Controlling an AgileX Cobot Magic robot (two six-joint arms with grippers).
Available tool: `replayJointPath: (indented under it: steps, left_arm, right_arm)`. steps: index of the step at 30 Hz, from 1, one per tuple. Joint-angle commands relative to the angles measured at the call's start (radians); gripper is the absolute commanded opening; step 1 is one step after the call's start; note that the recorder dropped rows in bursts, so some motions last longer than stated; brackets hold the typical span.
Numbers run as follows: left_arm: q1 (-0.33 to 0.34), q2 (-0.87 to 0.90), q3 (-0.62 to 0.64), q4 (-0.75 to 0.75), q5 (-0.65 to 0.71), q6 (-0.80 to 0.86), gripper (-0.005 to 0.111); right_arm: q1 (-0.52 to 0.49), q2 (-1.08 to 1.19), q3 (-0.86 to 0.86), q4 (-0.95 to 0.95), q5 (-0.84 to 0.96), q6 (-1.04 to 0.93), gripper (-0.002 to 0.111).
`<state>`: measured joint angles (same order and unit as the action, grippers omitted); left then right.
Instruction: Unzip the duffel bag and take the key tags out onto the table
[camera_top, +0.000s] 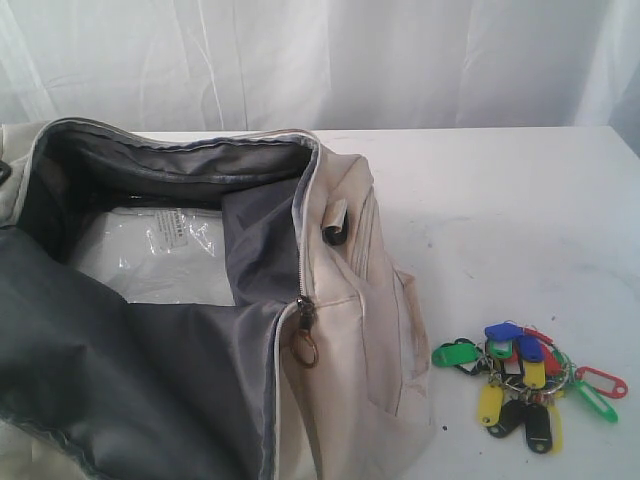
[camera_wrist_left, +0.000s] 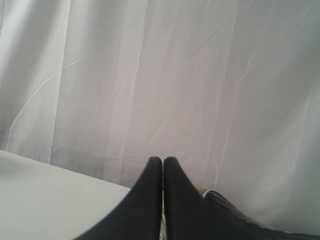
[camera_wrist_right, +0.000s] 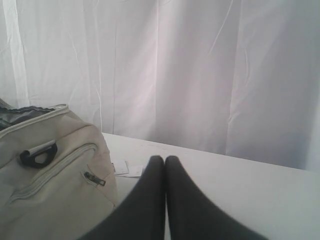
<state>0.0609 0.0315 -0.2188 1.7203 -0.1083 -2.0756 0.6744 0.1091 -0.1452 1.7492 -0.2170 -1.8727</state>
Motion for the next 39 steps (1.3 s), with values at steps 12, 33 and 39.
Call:
replayJointPath:
  steps: [12, 33, 39]
  left_arm:
    - [-0.005, -0.007, 0.111, -1.372, 0.088, 1.527, 0.008]
    - [-0.005, -0.007, 0.219, -1.652, 0.139, 1.872, 0.008]
    - [-0.005, -0.007, 0.219, -1.652, 0.139, 1.894, 0.008]
  right_arm:
    - [0.003, 0.000, 0.006, -0.005, 0.011, 0.000, 0.000]
    - [0.003, 0.000, 0.006, -0.005, 0.011, 0.000, 0.000]
    - [0.003, 0.000, 0.006, -0.005, 0.011, 0.000, 0.000]
